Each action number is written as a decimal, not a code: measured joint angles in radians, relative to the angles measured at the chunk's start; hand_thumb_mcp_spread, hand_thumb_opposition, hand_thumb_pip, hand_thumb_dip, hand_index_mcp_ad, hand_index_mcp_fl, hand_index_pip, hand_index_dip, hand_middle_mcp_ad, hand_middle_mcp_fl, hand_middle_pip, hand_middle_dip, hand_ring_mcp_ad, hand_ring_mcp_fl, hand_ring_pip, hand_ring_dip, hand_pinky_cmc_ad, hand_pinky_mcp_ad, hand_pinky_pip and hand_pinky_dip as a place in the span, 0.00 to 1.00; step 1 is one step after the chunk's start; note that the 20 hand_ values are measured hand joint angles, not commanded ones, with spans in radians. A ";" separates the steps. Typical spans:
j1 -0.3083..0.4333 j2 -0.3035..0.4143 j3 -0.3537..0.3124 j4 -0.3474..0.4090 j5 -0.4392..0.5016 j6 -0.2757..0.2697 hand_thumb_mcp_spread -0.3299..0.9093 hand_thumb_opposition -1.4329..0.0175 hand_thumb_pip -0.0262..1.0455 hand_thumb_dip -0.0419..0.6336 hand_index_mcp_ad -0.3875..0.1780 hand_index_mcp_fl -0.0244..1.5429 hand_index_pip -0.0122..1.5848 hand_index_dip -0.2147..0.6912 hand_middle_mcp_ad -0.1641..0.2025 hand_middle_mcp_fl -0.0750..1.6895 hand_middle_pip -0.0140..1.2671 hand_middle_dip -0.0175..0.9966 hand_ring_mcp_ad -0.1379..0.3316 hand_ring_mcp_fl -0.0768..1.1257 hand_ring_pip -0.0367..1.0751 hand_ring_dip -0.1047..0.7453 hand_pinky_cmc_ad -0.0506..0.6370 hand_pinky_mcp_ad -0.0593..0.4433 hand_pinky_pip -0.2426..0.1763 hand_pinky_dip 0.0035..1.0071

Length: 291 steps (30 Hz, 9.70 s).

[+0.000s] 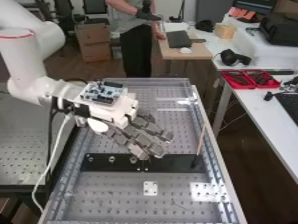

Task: Grab the pcb board and place it in the clear container

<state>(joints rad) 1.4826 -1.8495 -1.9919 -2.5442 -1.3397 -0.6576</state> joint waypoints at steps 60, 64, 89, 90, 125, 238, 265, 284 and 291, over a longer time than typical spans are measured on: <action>-0.114 -0.223 0.065 0.163 -0.279 -0.289 0.63 0.39 0.70 0.44 0.56 0.03 0.98 0.31 0.65 0.04 0.13 0.14 0.85 0.07 0.11 0.13 0.51 0.55 0.36 0.35; -0.117 -0.226 0.066 0.168 -0.279 -0.302 0.63 0.39 0.70 0.44 0.56 0.03 0.98 0.31 0.65 0.04 0.13 0.14 0.85 0.07 0.11 0.13 0.51 0.55 0.36 0.35; -0.123 -0.250 0.091 0.156 -0.314 -0.299 0.64 0.39 0.70 0.44 0.55 0.17 0.98 0.34 0.65 0.06 0.12 0.15 0.82 0.06 0.11 0.13 0.50 0.51 0.37 0.36; -0.123 -0.250 0.091 0.154 -0.315 -0.300 0.64 0.39 0.70 0.44 0.55 0.18 0.98 0.34 0.65 0.06 0.12 0.15 0.82 0.06 0.11 0.13 0.50 0.51 0.37 0.36; -0.134 -0.265 0.117 0.129 -0.335 -0.295 0.64 0.39 0.70 0.44 0.55 0.16 0.98 0.34 0.65 0.07 0.12 0.15 0.82 0.06 0.11 0.14 0.50 0.51 0.36 0.36; 0.323 -0.305 0.266 0.035 -0.084 0.043 0.66 0.37 0.57 0.44 0.57 0.35 0.96 0.34 0.61 0.12 0.12 0.15 0.71 0.10 0.12 0.15 0.55 0.44 0.51 0.20; 0.255 -0.060 0.144 0.006 -0.092 0.029 0.52 0.42 0.67 0.41 0.56 0.02 0.73 0.26 0.61 0.04 0.11 0.15 0.72 0.07 0.11 0.15 0.55 0.43 0.40 0.61; 0.118 0.251 0.036 -0.153 -0.045 -0.024 0.50 0.43 0.65 0.36 0.56 0.03 0.57 0.25 0.61 0.04 0.11 0.15 0.72 0.07 0.11 0.15 0.55 0.45 0.35 0.65; 0.098 0.267 0.068 -0.209 -0.097 -0.033 0.50 0.43 0.64 0.36 0.56 0.02 0.53 0.25 0.61 0.04 0.11 0.15 0.72 0.07 0.11 0.15 0.55 0.44 0.32 0.65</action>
<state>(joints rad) 1.5803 -1.5824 -1.9235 -2.7527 -1.4370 -0.6902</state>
